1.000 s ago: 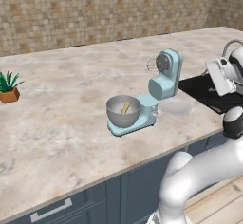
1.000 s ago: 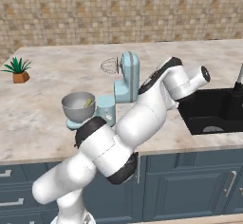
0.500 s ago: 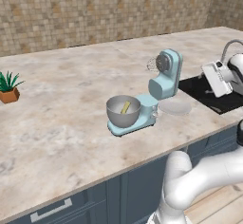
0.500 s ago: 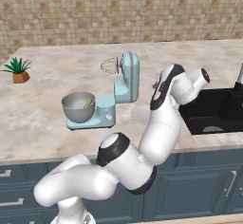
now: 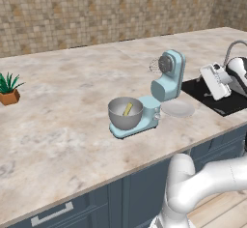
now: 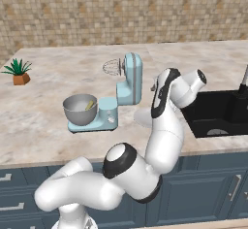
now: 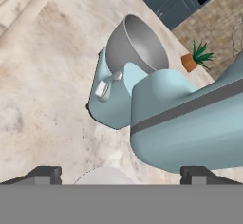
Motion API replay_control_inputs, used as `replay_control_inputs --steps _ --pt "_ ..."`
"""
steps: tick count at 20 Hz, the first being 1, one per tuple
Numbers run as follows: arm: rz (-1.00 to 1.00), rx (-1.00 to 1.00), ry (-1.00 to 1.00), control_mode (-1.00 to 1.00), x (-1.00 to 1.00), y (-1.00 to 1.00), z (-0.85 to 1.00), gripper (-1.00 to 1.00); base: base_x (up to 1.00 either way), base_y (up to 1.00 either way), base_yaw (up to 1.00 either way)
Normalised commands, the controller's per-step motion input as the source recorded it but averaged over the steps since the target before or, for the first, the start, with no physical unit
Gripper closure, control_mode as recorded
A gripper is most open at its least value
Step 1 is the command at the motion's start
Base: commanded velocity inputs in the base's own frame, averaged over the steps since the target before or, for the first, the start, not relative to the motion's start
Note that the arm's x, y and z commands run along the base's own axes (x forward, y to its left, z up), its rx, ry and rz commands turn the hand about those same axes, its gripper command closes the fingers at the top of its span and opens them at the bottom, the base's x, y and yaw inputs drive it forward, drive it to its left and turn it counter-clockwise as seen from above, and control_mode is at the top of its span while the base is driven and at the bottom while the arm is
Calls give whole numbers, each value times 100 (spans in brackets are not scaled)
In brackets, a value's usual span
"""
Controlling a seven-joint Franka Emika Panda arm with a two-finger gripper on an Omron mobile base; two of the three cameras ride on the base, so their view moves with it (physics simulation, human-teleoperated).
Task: Add butter and sugar cubes to the stand mixer bowl and then turn on the stand mixer to begin making frosting.
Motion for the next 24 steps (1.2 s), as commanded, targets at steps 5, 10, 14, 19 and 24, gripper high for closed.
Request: replay_control_inputs --steps 5,10,14,19,24 --pt "-3 0 0 -100 18 1 -3 -100 0 0 0" --pt "-1 0 0 -100 26 0 -18 -100 0 0 0" --pt "0 0 0 -100 26 0 -23 -100 0 0 0" --pt "0 0 0 -100 27 0 -8 -100 0 0 0" --pt "0 0 0 -100 39 1 -7 -100 0 0 0"
